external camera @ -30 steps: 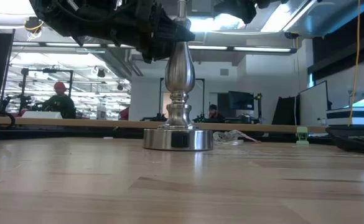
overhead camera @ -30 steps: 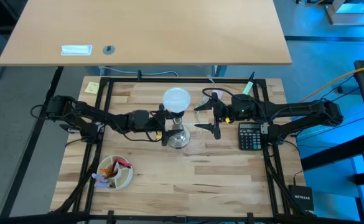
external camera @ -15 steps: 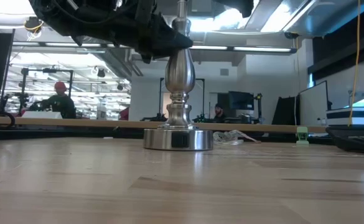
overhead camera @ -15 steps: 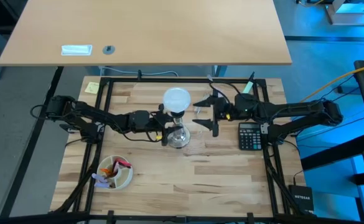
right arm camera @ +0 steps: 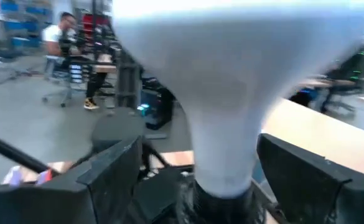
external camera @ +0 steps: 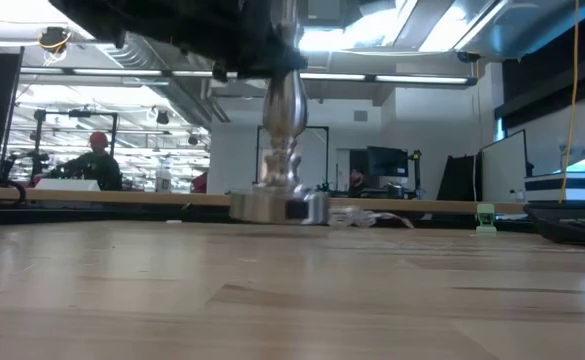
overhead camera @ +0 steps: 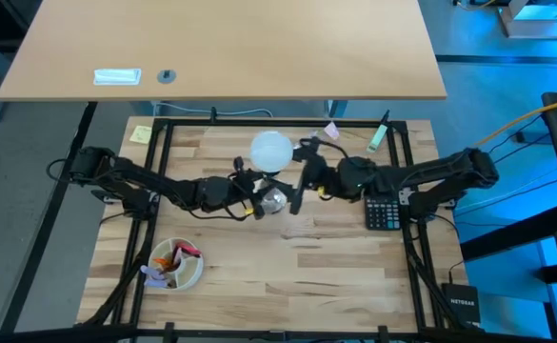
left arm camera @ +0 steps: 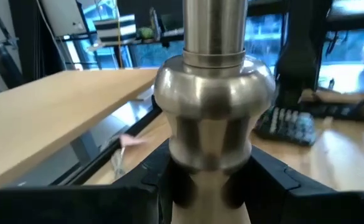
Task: Screw lightbulb
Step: Remove the lightbulb from the silver lamp
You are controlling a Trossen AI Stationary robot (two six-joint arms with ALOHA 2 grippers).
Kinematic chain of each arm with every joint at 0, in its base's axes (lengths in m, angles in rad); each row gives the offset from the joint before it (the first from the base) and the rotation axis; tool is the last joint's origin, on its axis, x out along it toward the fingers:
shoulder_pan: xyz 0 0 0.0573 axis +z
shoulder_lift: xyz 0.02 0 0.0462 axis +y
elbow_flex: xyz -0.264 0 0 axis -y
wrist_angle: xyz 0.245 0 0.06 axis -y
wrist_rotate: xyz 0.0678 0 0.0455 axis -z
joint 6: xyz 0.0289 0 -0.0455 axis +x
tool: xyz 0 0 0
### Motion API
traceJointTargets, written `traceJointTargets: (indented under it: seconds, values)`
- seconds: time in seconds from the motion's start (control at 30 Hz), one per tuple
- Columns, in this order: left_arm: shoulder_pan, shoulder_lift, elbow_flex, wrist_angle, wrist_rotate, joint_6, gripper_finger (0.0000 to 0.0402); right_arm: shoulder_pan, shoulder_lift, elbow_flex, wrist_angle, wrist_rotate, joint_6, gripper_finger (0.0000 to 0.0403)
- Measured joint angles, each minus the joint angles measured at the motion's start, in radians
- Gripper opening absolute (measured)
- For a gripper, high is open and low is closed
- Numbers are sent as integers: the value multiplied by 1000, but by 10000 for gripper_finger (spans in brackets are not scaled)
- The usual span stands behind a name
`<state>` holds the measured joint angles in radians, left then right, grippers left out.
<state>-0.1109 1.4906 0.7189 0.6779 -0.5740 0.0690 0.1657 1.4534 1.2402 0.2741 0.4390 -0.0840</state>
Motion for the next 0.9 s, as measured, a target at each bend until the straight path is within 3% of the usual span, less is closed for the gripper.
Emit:
traceJointTargets:
  seconds: [0.13, 0.33, 0.67, 0.9]
  values:
    - [-22, 0, 16, 4, -31, 0, 124, 6, 68, 93, -53, 116, -4, 321]
    - [-33, 0, 31, 8, -48, -1, 124, 4, 111, 142, -31, 172, -28, 314]
    - [-34, 0, 31, -7, -56, -50, 124, 40, 109, 155, -32, 197, -76, 228]
    - [-40, 0, 31, -6, -56, -39, 124, 34, 109, 155, -39, 140, -88, 151]
